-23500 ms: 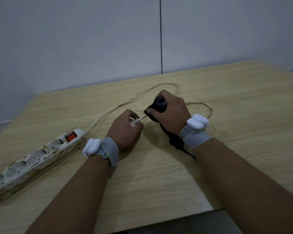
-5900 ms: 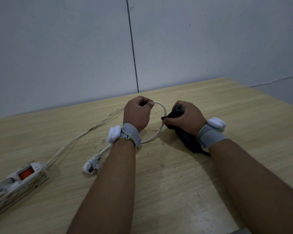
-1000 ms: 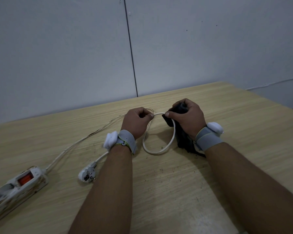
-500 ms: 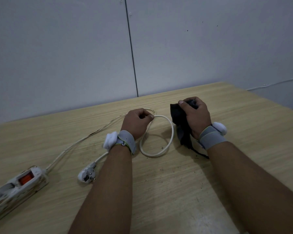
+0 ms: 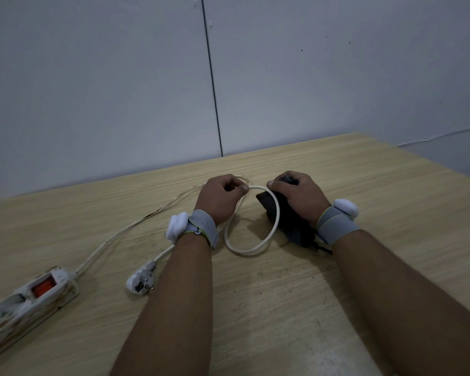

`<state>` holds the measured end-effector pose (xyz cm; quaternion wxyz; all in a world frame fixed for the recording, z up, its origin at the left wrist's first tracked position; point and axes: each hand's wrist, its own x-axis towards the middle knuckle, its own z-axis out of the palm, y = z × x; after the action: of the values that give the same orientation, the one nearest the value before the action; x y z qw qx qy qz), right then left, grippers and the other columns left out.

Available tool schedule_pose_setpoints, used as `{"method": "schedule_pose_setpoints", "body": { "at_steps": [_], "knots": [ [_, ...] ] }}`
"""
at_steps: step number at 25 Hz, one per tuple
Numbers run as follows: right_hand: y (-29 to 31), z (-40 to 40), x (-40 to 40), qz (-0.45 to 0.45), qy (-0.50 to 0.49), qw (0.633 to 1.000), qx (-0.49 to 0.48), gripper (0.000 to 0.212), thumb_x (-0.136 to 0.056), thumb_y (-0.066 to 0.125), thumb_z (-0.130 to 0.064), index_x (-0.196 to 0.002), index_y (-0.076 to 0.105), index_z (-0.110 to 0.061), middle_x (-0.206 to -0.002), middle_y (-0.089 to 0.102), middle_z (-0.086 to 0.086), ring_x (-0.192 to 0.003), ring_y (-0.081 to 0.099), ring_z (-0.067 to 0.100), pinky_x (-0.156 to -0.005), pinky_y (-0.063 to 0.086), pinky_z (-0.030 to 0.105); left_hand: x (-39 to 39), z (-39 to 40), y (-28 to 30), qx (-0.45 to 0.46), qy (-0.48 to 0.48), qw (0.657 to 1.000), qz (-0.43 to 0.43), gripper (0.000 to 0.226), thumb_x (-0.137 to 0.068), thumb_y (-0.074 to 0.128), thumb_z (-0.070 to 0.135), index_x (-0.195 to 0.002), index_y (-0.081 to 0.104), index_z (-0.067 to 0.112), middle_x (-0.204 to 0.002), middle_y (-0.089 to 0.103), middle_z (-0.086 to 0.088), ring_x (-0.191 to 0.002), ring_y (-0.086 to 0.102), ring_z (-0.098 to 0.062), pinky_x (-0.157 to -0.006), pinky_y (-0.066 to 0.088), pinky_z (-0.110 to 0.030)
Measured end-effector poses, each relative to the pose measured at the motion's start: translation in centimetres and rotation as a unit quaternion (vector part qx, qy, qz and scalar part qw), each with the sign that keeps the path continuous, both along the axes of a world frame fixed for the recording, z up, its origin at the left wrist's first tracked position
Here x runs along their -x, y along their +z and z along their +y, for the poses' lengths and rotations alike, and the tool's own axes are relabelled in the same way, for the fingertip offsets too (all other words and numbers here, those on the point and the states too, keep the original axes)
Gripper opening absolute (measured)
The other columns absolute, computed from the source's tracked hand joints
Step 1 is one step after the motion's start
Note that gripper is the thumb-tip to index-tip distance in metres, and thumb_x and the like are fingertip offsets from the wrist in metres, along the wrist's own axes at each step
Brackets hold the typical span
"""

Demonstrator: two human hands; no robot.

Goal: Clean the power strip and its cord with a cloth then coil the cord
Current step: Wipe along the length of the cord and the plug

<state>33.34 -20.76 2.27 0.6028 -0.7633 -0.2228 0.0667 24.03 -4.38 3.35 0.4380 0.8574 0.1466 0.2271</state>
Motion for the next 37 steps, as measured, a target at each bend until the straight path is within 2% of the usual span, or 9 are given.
{"method": "schedule_pose_setpoints", "body": {
  "at_steps": [2,5,8,12,15,18,27,33,37],
  "knots": [
    [0.1,0.0,0.1,-0.017,-0.049,0.998,-0.022,0.02,-0.075,0.074,-0.037,-0.074,0.068,-0.018,-0.069,0.069,-0.003,-0.067,0.065,0.015,-0.06,0.048,0.025,0.0,0.0,-0.1,0.009,-0.007,1.0,0.008,0.012,-0.088,0.066,0.025,-0.079,0.07,0.02,-0.063,0.061,0.006,-0.046,0.049,0.003,-0.045,0.036,-0.009],
    [0.2,-0.2,0.0,-0.01,-0.106,0.993,-0.058,0.019,-0.076,0.074,-0.036,-0.075,0.067,-0.018,-0.072,0.069,-0.002,-0.067,0.065,0.013,-0.057,0.045,0.022,0.1,0.0,0.0,0.016,-0.016,0.999,0.023,0.012,-0.088,0.066,0.026,-0.077,0.071,0.022,-0.064,0.063,0.007,-0.049,0.05,0.001,-0.049,0.039,-0.014],
    [0.3,-0.5,0.1,0.004,-0.082,0.995,-0.061,0.023,-0.072,0.077,-0.038,-0.077,0.066,-0.018,-0.072,0.07,-0.003,-0.065,0.066,0.011,-0.057,0.047,0.023,0.4,-0.2,0.1,-0.002,-0.043,0.998,0.056,0.019,-0.089,0.064,0.026,-0.072,0.071,0.029,-0.067,0.066,0.004,-0.051,0.052,-0.007,-0.047,0.041,-0.014],
    [0.2,-0.3,0.7,-0.055,-0.026,0.998,0.002,0.032,-0.064,0.083,-0.041,-0.08,0.066,-0.019,-0.076,0.07,-0.003,-0.071,0.066,0.012,-0.064,0.052,0.026,0.4,-0.5,0.2,-0.017,-0.057,0.994,0.095,0.018,-0.092,0.057,0.021,-0.083,0.07,0.03,-0.076,0.068,-0.001,-0.056,0.057,-0.021,-0.043,0.045,-0.018],
    [0.3,-0.2,0.9,-0.096,0.014,0.994,0.053,0.033,-0.062,0.085,-0.039,-0.082,0.064,-0.023,-0.079,0.069,-0.004,-0.074,0.065,0.012,-0.066,0.051,0.025,0.5,-0.5,0.4,-0.021,-0.051,0.992,0.112,0.019,-0.091,0.053,0.014,-0.093,0.066,0.026,-0.077,0.066,0.005,-0.063,0.059,-0.02,-0.052,0.048,-0.025],
    [0.3,-0.2,0.9,-0.137,0.065,0.981,0.122,0.035,-0.061,0.085,-0.035,-0.085,0.063,-0.024,-0.086,0.069,-0.001,-0.081,0.065,0.017,-0.073,0.052,0.03,0.8,-0.6,0.2,-0.046,-0.048,0.989,0.131,0.022,-0.091,0.05,0.011,-0.1,0.065,0.024,-0.081,0.067,0.006,-0.071,0.066,-0.015,-0.058,0.049,-0.024],
    [0.2,0.2,0.8,-0.181,0.101,0.952,0.226,0.027,-0.066,0.076,-0.024,-0.082,0.056,-0.032,-0.087,0.06,-0.007,-0.079,0.057,0.016,-0.068,0.041,0.023,2.9,0.3,0.6,-0.125,-0.018,0.981,0.147,0.012,-0.093,0.052,0.02,-0.094,0.063,0.026,-0.1,0.067,-0.001,-0.083,0.068,-0.021,-0.079,0.052,-0.032],
    [0.1,0.4,0.9,-0.186,0.115,0.948,0.233,0.026,-0.068,0.074,-0.022,-0.085,0.056,-0.029,-0.088,0.059,-0.006,-0.079,0.057,0.016,-0.069,0.043,0.024,5.0,2.3,0.1,-0.161,0.059,0.953,0.251,0.019,-0.094,0.054,0.031,-0.093,0.065,0.015,-0.092,0.069,-0.005,-0.084,0.067,-0.028,-0.082,0.055,-0.037],
    [0.0,0.6,0.9,-0.194,0.116,0.943,0.243,0.026,-0.067,0.073,-0.021,-0.086,0.057,-0.029,-0.089,0.06,-0.006,-0.08,0.057,0.017,-0.069,0.045,0.026,6.0,3.0,-0.3,-0.123,0.057,0.949,0.286,0.027,-0.091,0.059,0.038,-0.082,0.07,0.015,-0.074,0.069,-0.002,-0.071,0.066,-0.023,-0.072,0.055,-0.031]
  ]
}}
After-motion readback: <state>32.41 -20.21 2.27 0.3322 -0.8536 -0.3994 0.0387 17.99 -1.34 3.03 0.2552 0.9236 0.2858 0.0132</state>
